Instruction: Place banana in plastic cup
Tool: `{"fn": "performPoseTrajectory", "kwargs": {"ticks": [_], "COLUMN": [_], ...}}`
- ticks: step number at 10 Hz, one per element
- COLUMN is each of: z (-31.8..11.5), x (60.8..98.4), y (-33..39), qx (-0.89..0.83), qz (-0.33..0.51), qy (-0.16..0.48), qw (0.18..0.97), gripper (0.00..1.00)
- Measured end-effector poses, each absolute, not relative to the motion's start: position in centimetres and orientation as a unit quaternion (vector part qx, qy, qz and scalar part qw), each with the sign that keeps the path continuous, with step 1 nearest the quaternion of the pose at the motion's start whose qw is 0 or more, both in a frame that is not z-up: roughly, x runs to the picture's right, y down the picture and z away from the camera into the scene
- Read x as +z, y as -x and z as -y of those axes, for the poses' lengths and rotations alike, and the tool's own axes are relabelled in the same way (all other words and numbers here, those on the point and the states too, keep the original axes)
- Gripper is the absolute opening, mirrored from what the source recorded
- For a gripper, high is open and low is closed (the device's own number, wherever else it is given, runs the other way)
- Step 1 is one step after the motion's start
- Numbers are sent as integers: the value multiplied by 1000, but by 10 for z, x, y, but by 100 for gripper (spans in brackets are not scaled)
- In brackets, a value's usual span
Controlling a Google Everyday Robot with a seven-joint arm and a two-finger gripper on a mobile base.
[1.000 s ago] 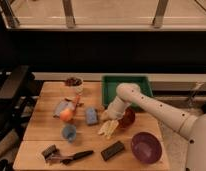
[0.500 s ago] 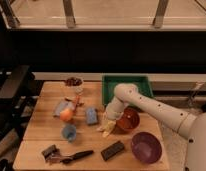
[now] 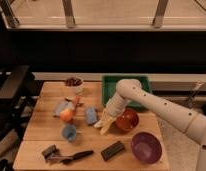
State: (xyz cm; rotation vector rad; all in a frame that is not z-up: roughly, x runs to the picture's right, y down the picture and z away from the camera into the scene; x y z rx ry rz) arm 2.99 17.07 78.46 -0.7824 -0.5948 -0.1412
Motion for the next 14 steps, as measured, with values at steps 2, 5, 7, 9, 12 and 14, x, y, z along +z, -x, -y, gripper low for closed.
{"fn": "performPoseTrajectory", "kwargs": {"ticks": [2,5,7,9,12,14], "z": [-144,-117,-107,-99,-98,-99], "x": [756,720,701,681,680,680], "y": [-21,10,43,75,75,74], "qx": [-103,-168,-207,-240,-240,-239], "qz": [297,332,369,409,411,411], "qy": [349,311,289,271,270,271], "qw": [883,875,859,838,837,837], "gripper": [0,0,0,0,0,0]}}
